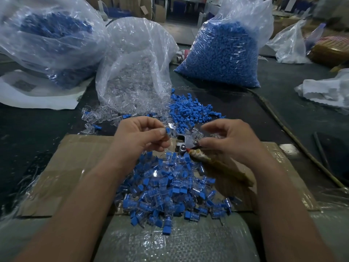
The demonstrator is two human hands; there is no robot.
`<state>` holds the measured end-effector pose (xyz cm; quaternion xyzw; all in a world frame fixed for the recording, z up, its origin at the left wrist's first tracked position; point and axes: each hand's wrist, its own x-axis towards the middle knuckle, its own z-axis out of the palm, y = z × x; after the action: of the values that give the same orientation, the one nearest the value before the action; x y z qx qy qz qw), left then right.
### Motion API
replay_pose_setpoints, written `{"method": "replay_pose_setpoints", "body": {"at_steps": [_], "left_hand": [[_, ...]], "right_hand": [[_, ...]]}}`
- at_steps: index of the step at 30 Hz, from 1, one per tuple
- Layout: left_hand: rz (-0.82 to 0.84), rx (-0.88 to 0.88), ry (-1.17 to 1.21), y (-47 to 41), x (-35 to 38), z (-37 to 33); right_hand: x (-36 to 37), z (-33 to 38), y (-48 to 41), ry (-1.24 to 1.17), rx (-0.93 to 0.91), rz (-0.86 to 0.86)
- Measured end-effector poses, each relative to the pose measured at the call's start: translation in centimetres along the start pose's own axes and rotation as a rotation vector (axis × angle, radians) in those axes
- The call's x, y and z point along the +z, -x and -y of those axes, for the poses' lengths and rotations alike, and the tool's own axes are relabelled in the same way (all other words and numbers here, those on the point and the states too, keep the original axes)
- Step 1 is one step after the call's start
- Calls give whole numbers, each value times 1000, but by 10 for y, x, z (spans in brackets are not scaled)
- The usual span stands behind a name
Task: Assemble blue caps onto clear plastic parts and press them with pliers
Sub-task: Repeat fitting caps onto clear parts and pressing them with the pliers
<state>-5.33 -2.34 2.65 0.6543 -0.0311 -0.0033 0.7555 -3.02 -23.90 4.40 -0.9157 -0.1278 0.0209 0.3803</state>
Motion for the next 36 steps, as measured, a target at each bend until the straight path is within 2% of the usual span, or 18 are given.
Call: {"method": "replay_pose_setpoints", "body": {"at_steps": [5,9,12,18,23,26,31,36], "left_hand": [[-31,1,21,-3,-2,1],[-31,-3,27,-3,-3,2],[-20,-8,25,-3,-4,3],[-18,-22,35,-3,-2,3],[-48,-5,59,-2,-3,2],[-77,19,77,-4,-2,3],[-90,86,66,-4,-2,2],[-110,139,43,-3,-1,3]], "right_hand": [[-16,-19,3,242,273,235],[-9,-17,3,352,274,361],[-6,-13,1,432,257,315],[-5,-5,3,425,229,213],[-3,3,7,574,161,102],[-2,5,7,521,92,-3],[8,10,6,300,-58,-265],[21,11,5,234,-74,-169]]}}
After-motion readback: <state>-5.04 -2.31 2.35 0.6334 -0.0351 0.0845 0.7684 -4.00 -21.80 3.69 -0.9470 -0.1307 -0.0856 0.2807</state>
